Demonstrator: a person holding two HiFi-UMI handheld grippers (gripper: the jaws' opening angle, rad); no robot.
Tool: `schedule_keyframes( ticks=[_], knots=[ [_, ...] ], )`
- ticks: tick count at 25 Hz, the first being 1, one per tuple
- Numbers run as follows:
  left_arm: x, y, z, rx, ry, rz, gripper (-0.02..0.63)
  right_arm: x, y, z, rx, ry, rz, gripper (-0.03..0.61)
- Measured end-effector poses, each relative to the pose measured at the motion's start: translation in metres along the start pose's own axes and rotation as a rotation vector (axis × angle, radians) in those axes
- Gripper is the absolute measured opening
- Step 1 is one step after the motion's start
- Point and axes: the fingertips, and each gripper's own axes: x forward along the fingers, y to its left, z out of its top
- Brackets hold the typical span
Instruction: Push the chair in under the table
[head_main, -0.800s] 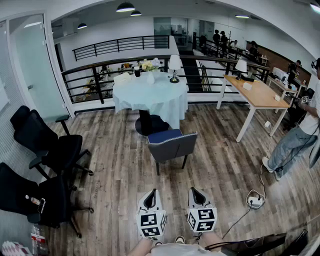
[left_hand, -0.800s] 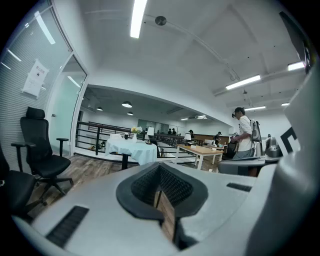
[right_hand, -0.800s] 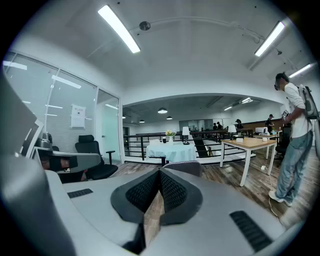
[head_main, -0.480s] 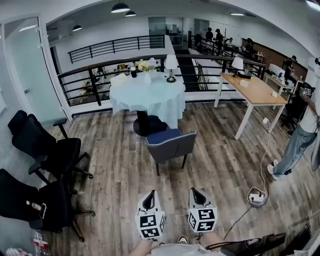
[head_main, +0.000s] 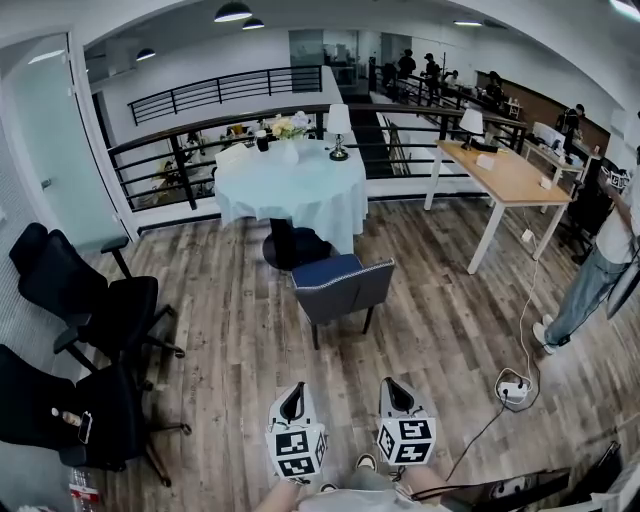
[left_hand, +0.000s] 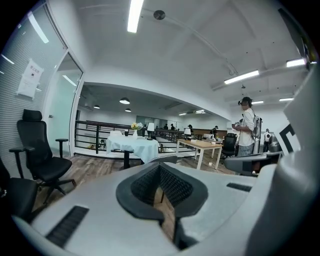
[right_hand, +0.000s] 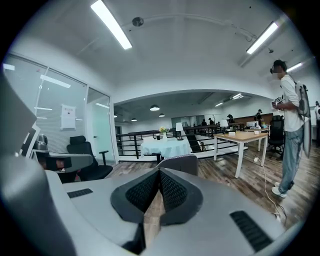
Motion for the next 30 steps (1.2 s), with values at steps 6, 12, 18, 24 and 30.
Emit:
schedule_keyframes(
  ticks=[6,12,18,24,30],
  knots=[
    [0.020,0.015,-0.011,-0.016,0.031,0.021,-0.002,0.028,-0.004,-0.003,0.008,0.026,0.005,0.017],
    [0.060,0.030,-0.001,-0.029,0.041,0.056,-0.002,0.071,-0.014,0.004,0.005,0.068,0.028,0.017],
    [0.109,0.033,0.018,-0.019,0.029,0.090,-0.002,0.120,-0.038,0.024,-0.005,0.079,0.060,0.017],
    [0.153,0.031,0.029,-0.029,0.035,0.108,-0.002,0.158,-0.061,0.036,-0.010,0.095,0.081,0.017],
    [0.189,0.021,0.042,-0.014,0.030,0.118,-0.002,0.184,-0.087,0.041,-0.001,0.114,0.093,0.017]
  ],
)
